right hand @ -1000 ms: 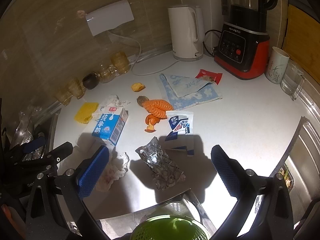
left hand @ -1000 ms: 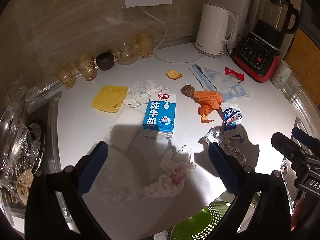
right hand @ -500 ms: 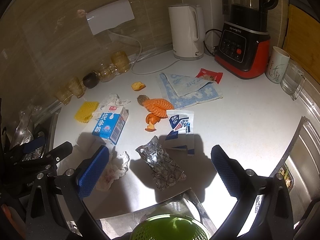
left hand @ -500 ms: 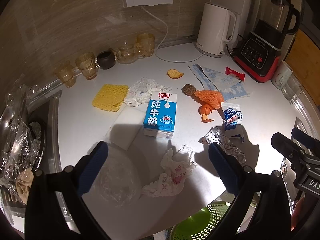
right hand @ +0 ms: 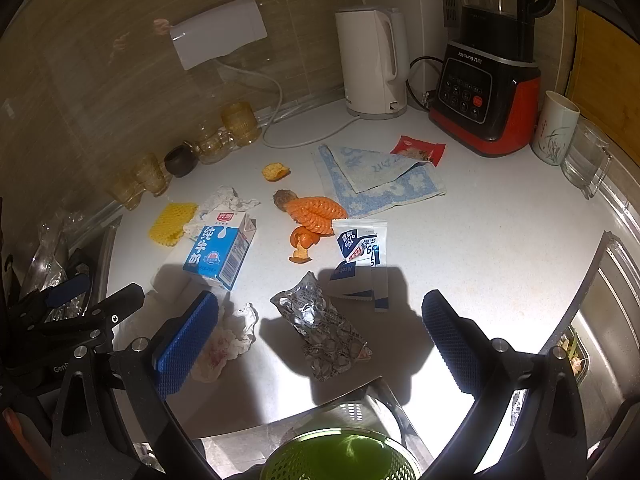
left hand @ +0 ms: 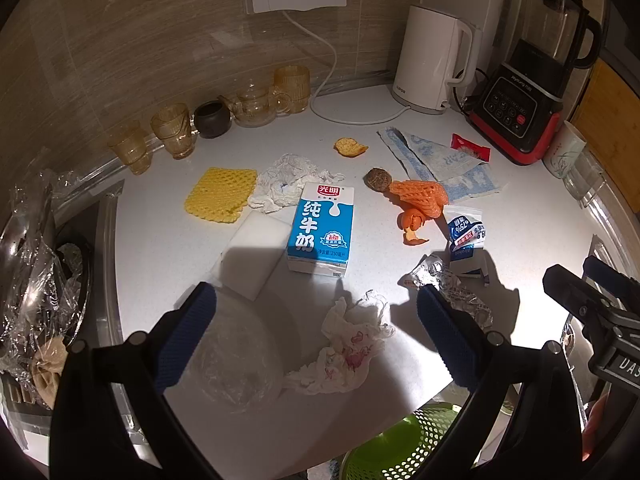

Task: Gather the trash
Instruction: 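Move both tools toward the clear plastic bag and crumpled tissue on the counter, then grasp the clear plastic bag with the left tool while the right tool grasps the tissue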

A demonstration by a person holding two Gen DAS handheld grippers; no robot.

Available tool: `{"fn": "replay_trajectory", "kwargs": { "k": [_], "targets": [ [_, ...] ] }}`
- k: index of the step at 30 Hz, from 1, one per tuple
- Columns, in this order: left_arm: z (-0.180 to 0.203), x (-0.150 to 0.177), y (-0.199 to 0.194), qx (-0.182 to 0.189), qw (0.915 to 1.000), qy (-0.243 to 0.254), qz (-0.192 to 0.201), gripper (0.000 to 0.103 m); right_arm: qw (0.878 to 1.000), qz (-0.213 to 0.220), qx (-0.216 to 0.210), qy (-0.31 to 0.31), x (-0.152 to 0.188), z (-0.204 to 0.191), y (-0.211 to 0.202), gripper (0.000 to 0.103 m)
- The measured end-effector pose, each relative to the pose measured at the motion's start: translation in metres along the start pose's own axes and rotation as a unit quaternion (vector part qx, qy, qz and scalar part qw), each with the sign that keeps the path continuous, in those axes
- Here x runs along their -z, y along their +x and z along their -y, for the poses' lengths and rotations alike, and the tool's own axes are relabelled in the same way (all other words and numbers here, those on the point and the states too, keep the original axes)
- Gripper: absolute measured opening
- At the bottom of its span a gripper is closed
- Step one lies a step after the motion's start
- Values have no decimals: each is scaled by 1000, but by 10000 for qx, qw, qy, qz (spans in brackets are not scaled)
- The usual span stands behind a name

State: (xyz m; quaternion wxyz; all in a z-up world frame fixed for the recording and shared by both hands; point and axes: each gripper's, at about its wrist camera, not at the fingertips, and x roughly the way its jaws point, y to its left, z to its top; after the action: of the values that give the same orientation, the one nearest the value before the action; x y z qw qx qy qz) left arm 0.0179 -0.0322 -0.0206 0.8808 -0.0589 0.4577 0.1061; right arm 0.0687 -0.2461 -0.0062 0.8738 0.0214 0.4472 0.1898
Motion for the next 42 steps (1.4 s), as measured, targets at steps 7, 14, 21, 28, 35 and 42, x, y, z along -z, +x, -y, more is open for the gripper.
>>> {"fn": "replay_trajectory", "kwargs": {
  "k": [7, 14, 21, 28, 35, 42],
  "targets": [
    [1, 1, 1, -1, 10000, 0, -15, 96, 10000, -10, 3, -1, 1, 0, 1, 101],
    [0, 1, 1, -2, 10000, -1, -14, 96, 10000, -25, 11, -7, 0, 0, 3, 101],
    [-14, 7, 4, 106, 9999, 101, 34, 96, 10000, -20, -21, -41, 2, -3, 4, 101],
    [-58, 25, 14, 112, 9999, 66, 20, 96, 9994, -192, -223, -199, 21, -25, 20, 101],
    [-103, 52, 32, 108, 9997, 153, -164, 96, 9969, -474, -426, -471, 49, -60, 45, 101],
    [-119, 66, 60, 466, 9977, -26, -493, 96, 9941, -724, -332, -743, 68, -86, 65, 101]
  ]
}}
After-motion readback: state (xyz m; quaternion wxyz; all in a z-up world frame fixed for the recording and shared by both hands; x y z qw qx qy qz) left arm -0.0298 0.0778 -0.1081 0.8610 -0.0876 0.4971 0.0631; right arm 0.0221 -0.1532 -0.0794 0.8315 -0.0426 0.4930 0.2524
